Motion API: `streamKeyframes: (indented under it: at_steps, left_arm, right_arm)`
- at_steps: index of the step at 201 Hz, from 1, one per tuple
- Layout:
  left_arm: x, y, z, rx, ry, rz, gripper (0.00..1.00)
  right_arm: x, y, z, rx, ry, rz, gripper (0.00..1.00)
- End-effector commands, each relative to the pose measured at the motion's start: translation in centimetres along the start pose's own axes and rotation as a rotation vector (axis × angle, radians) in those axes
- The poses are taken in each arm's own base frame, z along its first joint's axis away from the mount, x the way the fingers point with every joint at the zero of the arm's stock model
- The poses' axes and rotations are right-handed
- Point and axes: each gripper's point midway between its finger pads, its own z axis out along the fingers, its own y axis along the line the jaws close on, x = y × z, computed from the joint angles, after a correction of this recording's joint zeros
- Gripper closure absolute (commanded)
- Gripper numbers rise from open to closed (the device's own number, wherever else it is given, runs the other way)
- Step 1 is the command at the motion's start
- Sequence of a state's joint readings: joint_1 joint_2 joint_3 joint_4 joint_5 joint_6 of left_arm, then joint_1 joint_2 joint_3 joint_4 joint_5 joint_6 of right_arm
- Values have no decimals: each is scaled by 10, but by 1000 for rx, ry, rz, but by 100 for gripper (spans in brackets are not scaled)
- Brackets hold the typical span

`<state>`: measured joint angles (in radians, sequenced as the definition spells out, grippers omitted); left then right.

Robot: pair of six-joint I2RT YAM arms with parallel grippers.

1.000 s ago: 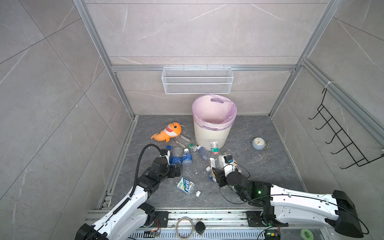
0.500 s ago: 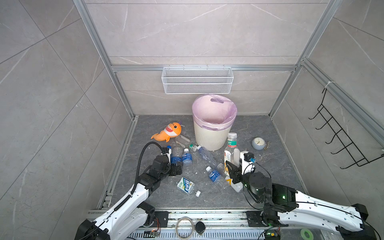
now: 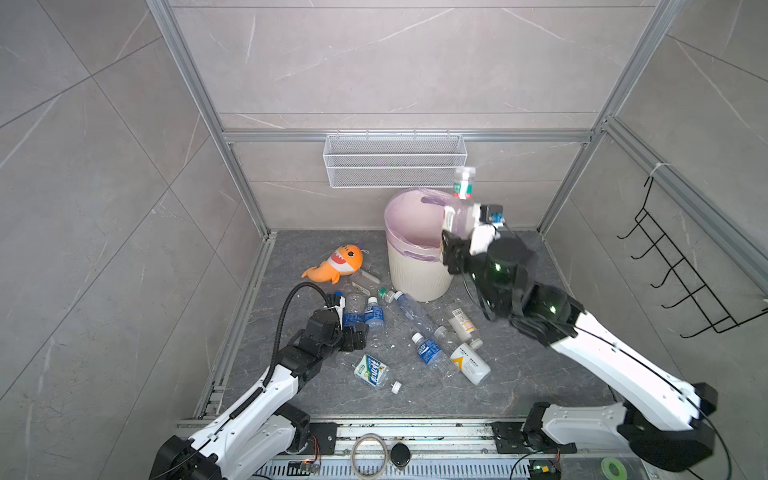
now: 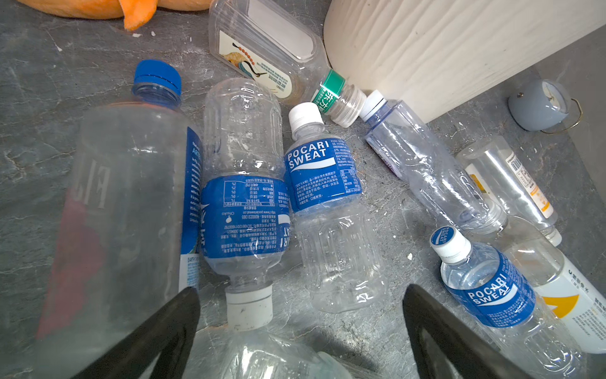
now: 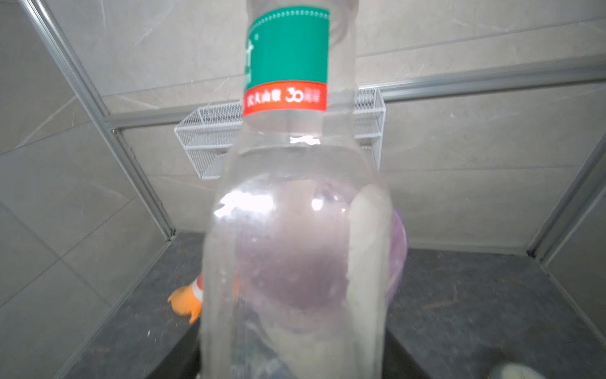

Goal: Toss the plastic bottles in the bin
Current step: 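Carry the bottle over the pink-lined bin and open the right gripper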

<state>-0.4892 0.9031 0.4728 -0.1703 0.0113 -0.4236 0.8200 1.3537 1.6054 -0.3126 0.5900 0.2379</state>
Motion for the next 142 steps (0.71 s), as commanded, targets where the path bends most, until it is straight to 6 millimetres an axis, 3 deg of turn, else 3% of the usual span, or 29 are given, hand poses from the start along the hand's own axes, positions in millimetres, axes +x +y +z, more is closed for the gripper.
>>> streamKeyframes:
  at_steps: [1, 16, 32, 67, 106, 142]
  left_arm:
    - [-17, -12, -4, 45, -48, 22, 1]
    - [-16, -13, -5, 44, -38, 23, 2]
    - [-15, -13, -7, 45, -37, 22, 1]
    - [-15, -12, -15, 45, -50, 24, 1]
    - [-17, -12, -17, 36, -52, 23, 1]
    - [-24, -13, -22, 5, -72, 15, 0]
  right_arm:
    - [-4, 12, 56, -24, 74, -37, 1]
    - [-16, -1, 82, 65, 67, -56, 1]
    - [-33, -10, 94, 81, 52, -47, 1]
    - [-56, -6, 76, 26, 6, -42, 1]
    - [-46, -5, 50, -50, 33, -29, 1]
    - [-18, 1, 35, -129, 108, -51, 1]
